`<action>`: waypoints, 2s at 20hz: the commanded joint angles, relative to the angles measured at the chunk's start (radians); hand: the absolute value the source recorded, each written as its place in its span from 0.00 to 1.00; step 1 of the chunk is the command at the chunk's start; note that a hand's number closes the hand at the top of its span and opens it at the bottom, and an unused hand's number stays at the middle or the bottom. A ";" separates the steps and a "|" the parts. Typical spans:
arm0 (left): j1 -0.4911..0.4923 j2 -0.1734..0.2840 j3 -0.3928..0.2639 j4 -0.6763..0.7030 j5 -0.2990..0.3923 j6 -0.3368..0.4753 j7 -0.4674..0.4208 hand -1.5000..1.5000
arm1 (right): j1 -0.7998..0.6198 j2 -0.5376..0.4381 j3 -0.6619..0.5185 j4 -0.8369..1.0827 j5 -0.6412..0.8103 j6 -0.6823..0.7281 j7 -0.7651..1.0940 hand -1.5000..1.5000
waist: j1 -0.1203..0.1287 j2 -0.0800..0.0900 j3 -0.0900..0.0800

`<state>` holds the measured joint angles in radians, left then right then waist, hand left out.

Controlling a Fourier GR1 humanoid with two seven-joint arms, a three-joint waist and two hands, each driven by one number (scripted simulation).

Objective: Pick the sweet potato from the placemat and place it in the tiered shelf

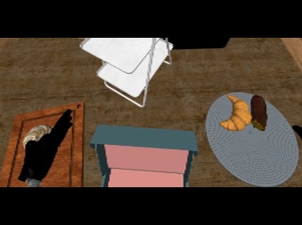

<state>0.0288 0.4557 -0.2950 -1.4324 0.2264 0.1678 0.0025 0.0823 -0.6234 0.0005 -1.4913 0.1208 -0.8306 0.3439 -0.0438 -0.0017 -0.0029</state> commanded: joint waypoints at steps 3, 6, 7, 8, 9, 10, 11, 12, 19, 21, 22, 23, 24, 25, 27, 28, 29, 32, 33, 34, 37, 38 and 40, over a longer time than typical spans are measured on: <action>-0.086 -0.056 -0.040 0.020 -0.047 0.013 0.074 0.50 | -0.023 -0.100 0.111 -0.212 0.138 0.095 0.337 0.00 | 0.034 0.001 -0.001; -0.050 -0.050 -0.028 0.069 -0.032 -0.029 -0.005 0.50 | -0.091 -0.137 0.176 -0.228 0.156 0.221 0.550 0.00 | 0.052 0.004 -0.004; -0.087 -0.069 -0.038 0.065 -0.037 -0.026 0.017 0.50 | -0.117 -0.136 0.190 -0.204 0.154 0.260 0.599 0.00 | 0.053 0.006 -0.002; -0.047 -0.061 -0.051 0.049 -0.051 -0.020 -0.003 0.50 | -0.131 -0.174 0.191 -0.144 0.148 0.321 0.653 0.00 | 0.075 0.009 -0.004; -0.107 -0.071 -0.032 0.059 -0.041 -0.009 0.034 0.50 | -0.149 -0.204 0.230 -0.132 0.186 0.368 0.700 0.00 | 0.078 0.014 -0.006; -0.096 -0.071 -0.050 0.039 -0.058 -0.004 0.033 0.50 | -0.133 -0.265 0.241 -0.106 0.220 0.421 0.728 0.00 | 0.083 0.014 -0.007; -0.101 -0.047 -0.038 0.069 -0.055 -0.035 0.000 0.50 | -0.143 -0.304 0.253 -0.091 0.247 0.464 0.771 0.00 | 0.085 0.018 -0.010; -0.099 -0.046 -0.041 0.064 -0.042 -0.050 0.021 0.50 | -0.164 -0.303 0.282 -0.087 0.274 0.493 0.837 0.00 | 0.097 0.018 -0.009; -0.125 -0.068 -0.055 0.064 -0.053 -0.048 0.053 0.50 | -0.382 -0.270 0.396 0.038 0.366 0.727 1.095 0.00 | 0.129 0.017 -0.002; -0.133 -0.081 -0.067 0.069 -0.062 -0.058 0.035 0.50 | -0.465 -0.194 0.417 0.115 0.364 0.760 1.087 0.00 | 0.123 0.018 0.000; -0.119 -0.078 -0.052 0.093 -0.062 -0.056 0.002 0.50 | -0.505 -0.183 0.406 0.124 0.337 0.798 1.106 0.00 | 0.119 0.017 -0.001; -0.119 -0.104 -0.069 0.077 -0.073 -0.031 0.026 0.50 | -0.510 -0.145 0.438 0.108 0.366 0.791 1.142 0.00 | 0.104 0.011 0.000; -0.141 -0.101 -0.042 0.106 -0.060 -0.032 0.033 0.50 | -0.528 -0.136 0.411 0.181 0.336 0.800 1.100 0.00 | 0.098 0.014 0.001; -0.131 -0.067 -0.032 0.089 -0.049 -0.063 0.030 0.50 | -0.550 -0.093 0.429 0.183 0.336 0.818 1.142 0.00 | 0.107 0.013 0.000; -0.163 -0.089 -0.037 0.085 -0.058 -0.046 0.050 0.50 | -0.626 -0.039 0.412 0.286 0.326 0.829 1.143 0.00 | 0.118 0.017 0.001; -0.154 -0.103 -0.038 0.103 -0.067 -0.026 0.049 0.50 | -0.611 -0.026 0.421 0.309 0.345 0.819 1.143 0.00 | 0.099 0.013 0.001; -0.136 -0.089 -0.037 0.122 -0.070 -0.049 0.002 0.50 | -0.648 -0.022 0.398 0.369 0.339 0.821 1.140 0.00 | 0.107 0.017 0.000; -0.135 -0.098 -0.034 0.099 -0.066 -0.038 0.029 0.50 | -0.661 0.067 0.411 0.449 0.380 0.810 1.143 0.00 | 0.089 0.009 0.001; -0.086 -0.065 -0.018 0.087 -0.050 -0.065 -0.005 0.50 | -0.663 0.076 0.402 0.473 0.395 0.792 1.143 0.00 | 0.090 0.006 0.001; -0.121 -0.097 -0.012 0.129 -0.047 -0.056 0.000 0.50 | -0.686 0.087 0.400 0.488 0.401 0.811 1.143 0.00 | 0.075 0.008 0.000; -0.108 -0.089 -0.004 0.145 -0.061 -0.055 -0.019 0.50 | -0.718 0.101 0.395 0.535 0.431 0.834 1.143 0.00 | 0.064 0.005 0.001; -0.103 -0.075 -0.003 0.112 -0.049 -0.069 0.001 0.50 | -0.736 0.137 0.395 0.589 0.470 0.824 1.143 0.00 | 0.072 0.004 0.000; -0.109 -0.092 -0.005 0.124 -0.056 -0.056 0.009 0.50 | -0.740 0.121 0.394 0.609 0.487 0.842 1.143 0.00 | 0.059 0.004 0.001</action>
<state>-0.0815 0.3743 -0.3064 -1.3358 0.1690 0.1121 0.0051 -0.6147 -0.5453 0.3863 -0.9452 0.5589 -0.0299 1.2476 0.0311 -0.0017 -0.0038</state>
